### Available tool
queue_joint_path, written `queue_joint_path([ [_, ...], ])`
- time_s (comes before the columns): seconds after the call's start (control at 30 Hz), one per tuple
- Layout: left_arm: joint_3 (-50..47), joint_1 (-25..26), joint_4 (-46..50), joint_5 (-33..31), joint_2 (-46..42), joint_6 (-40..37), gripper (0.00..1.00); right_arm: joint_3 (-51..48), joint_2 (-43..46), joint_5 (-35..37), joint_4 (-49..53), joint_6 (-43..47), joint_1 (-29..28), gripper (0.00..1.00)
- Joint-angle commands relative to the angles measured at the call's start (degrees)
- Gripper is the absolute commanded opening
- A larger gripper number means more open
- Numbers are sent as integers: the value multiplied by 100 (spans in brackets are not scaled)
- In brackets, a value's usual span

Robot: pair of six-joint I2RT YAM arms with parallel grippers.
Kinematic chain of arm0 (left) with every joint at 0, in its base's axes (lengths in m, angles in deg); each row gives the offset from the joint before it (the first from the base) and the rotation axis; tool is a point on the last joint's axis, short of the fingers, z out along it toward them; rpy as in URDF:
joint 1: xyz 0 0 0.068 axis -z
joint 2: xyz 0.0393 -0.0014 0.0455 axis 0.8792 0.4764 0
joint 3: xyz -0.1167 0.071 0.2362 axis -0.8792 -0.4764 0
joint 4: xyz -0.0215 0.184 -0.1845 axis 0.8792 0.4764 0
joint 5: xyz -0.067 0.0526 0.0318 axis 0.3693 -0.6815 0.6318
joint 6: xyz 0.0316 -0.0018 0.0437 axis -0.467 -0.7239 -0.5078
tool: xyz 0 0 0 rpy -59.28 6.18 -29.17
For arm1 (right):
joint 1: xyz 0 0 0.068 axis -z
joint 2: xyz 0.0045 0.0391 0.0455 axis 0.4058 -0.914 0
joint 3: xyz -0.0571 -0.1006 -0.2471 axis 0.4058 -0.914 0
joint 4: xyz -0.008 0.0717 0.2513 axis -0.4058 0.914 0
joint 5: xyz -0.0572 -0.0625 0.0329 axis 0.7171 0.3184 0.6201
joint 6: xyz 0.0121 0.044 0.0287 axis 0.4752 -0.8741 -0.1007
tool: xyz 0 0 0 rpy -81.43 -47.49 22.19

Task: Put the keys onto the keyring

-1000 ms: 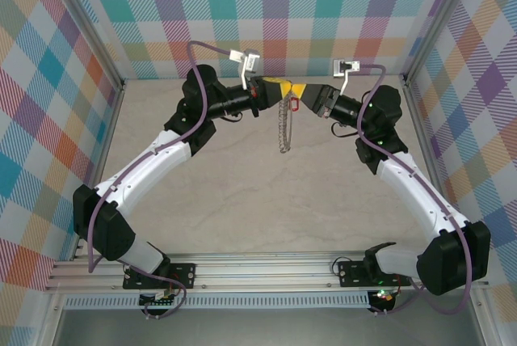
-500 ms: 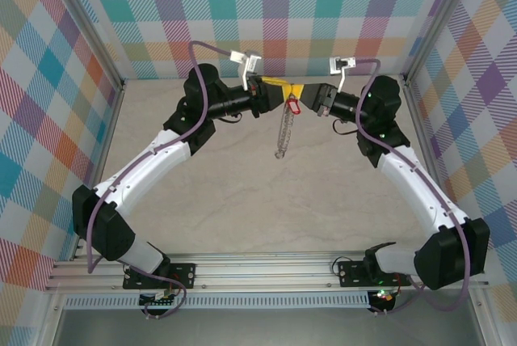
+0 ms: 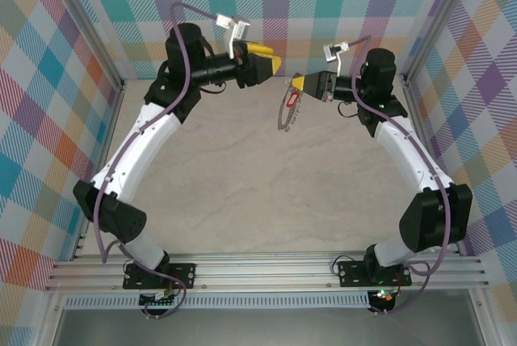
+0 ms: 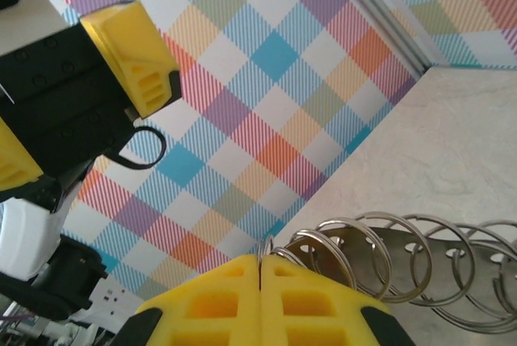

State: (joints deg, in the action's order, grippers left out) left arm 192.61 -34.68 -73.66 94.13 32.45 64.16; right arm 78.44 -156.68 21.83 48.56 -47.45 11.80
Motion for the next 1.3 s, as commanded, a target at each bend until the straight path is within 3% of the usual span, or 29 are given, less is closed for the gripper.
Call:
queue_joint_path([
  [0.0,591,-88,1290,576,442,-582,55,354,-151,-584,64,251,44,0],
  [0.37,1788,-268,2311,1310,1335,-908,35,485,-498,-884,-238,-13,63,0],
  [1.27,1938,-236,2610,1884,1754,-970,30,420,-552,-813,-519,-222,63,0],
])
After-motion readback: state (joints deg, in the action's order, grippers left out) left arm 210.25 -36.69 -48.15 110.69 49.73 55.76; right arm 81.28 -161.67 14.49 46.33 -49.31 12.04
